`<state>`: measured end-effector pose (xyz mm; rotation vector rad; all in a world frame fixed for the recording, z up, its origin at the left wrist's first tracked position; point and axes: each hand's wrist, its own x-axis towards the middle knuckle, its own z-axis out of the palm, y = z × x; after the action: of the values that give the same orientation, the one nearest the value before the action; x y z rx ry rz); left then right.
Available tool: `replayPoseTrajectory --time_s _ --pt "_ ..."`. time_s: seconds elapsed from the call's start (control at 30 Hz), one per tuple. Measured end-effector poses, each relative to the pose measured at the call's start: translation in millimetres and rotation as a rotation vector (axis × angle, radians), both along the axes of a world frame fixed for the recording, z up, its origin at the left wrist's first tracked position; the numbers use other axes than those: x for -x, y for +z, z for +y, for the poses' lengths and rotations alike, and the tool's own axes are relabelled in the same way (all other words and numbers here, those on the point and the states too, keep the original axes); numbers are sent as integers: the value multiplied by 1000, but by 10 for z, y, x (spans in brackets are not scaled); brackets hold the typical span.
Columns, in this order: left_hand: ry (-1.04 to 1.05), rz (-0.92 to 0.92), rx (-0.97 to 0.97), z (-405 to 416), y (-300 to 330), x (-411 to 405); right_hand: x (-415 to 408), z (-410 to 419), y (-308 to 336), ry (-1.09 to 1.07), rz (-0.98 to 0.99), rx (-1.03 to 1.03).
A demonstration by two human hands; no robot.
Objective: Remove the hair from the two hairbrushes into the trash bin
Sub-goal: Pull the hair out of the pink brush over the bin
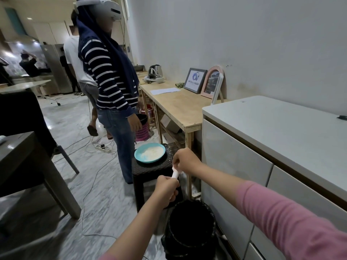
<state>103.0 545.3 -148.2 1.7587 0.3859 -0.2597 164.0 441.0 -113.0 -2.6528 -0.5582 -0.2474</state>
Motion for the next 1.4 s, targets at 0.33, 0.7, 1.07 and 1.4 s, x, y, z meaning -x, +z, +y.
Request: replayPoseTrajectory --time_s 0.33,0.7,1.07,1.4 --pt "119 75 79 135 -52 -8 -43 -103 -17 -149 125 -368" --pt "147 51 36 280 -112 -63 -81 -525 -160 -319 164 -337" --pt "49 24 49 220 114 -12 -25 -588 -440 -263 552 -223" --pt "-52 23 61 164 302 80 -318 -377 -376 -267 607 -829"
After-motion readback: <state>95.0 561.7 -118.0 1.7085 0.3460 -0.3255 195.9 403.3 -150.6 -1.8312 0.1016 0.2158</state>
